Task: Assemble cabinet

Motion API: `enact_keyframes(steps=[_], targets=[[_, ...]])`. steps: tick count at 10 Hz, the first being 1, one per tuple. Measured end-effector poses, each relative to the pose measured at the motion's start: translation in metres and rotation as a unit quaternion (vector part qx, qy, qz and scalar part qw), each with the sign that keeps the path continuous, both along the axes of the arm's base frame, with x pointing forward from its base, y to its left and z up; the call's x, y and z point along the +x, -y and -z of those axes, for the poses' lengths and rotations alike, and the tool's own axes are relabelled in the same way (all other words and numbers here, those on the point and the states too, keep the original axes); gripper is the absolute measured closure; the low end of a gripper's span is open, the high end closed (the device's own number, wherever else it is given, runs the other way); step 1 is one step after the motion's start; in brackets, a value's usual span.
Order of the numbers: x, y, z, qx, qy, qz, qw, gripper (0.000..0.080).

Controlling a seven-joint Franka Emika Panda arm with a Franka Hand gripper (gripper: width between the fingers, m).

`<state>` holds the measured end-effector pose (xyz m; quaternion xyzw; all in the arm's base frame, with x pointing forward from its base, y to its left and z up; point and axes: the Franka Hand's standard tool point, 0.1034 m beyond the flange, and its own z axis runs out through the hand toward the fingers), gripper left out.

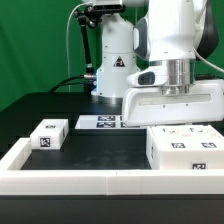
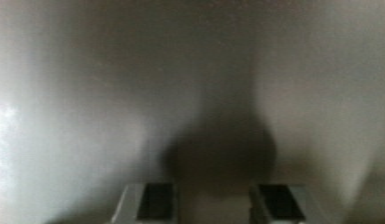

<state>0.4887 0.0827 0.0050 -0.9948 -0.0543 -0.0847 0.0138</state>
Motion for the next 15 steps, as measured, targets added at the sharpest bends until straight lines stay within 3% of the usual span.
enact_keyframes(steps=[6, 11, 15], targets=[[0.002, 0.001, -0.041, -0.002, -0.01, -0.02, 1.0, 0.0607], [0.002, 0.007, -0.039, -0.005, -0.012, -0.027, 1.0, 0.0608], [0.005, 0.0, -0.078, -0.004, -0.028, -0.032, 0.999, 0.0609]])
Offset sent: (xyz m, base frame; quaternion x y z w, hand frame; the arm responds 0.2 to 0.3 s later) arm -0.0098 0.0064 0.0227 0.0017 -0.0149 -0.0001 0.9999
